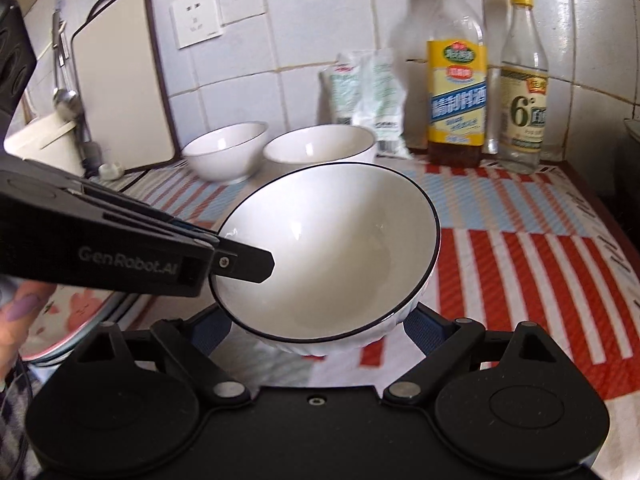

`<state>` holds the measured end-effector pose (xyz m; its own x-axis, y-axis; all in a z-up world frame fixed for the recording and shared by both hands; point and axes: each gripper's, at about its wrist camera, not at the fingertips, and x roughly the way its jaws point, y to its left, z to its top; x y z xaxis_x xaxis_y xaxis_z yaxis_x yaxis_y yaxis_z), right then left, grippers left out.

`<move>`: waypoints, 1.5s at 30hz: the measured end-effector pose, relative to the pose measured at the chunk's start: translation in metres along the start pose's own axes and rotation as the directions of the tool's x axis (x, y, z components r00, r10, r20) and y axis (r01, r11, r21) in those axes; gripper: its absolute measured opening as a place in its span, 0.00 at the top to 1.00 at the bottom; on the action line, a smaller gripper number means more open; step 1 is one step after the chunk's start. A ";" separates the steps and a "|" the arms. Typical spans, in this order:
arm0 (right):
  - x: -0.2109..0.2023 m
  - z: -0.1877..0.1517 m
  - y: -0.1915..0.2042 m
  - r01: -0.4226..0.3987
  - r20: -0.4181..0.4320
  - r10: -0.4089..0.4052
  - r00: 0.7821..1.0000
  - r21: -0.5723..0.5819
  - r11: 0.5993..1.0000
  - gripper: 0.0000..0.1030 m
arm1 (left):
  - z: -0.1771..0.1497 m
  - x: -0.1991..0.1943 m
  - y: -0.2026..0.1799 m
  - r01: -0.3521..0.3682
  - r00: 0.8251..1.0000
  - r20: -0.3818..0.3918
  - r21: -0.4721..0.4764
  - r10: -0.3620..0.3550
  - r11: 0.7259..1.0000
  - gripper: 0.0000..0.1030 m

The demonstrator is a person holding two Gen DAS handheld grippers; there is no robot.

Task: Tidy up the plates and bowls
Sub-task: 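Lift the white bowl with both grippers and carry it over another white bowl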

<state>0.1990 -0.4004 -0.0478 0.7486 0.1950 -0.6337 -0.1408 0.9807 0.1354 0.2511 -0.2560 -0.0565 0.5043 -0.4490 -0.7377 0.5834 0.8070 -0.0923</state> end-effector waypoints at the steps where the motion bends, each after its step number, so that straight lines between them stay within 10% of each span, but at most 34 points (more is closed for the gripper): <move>1: 0.000 0.000 0.003 -0.002 -0.008 0.002 1.000 -0.001 1.000 0.07 | -0.002 0.000 0.001 -0.001 1.000 -0.006 -0.001 0.001 1.000 0.81; 10: 0.013 -0.007 0.013 0.019 -0.043 -0.022 0.999 -0.066 0.998 0.04 | -0.004 0.007 0.007 -0.049 0.998 0.031 0.043 0.048 0.998 0.71; 16: 0.004 -0.015 0.014 0.074 -0.025 -0.077 0.997 -0.115 0.991 0.02 | 0.004 -0.004 0.030 0.080 0.995 0.055 -0.024 -0.079 0.996 0.45; 25: -0.029 -0.008 0.003 0.045 0.027 -0.042 0.999 -0.134 0.990 0.02 | 0.013 -0.028 0.055 0.145 0.980 0.143 -0.052 -0.136 0.988 0.38; 37: -0.053 0.080 -0.026 -0.132 -0.043 0.133 0.990 0.034 0.991 0.02 | 0.056 -0.060 0.070 0.080 0.979 0.193 -0.038 -0.071 0.996 0.37; 45: -0.017 0.140 -0.037 -0.132 -0.139 0.149 0.979 0.123 0.984 0.06 | 0.091 -0.031 0.081 0.045 0.996 0.086 -0.120 -0.035 0.992 0.37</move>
<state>0.2821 -0.4416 0.0646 0.6218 0.3389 -0.7061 -0.1582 0.9373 0.3105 0.3401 -0.2117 0.0199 0.5364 -0.5085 -0.6735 0.5253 0.8258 -0.2051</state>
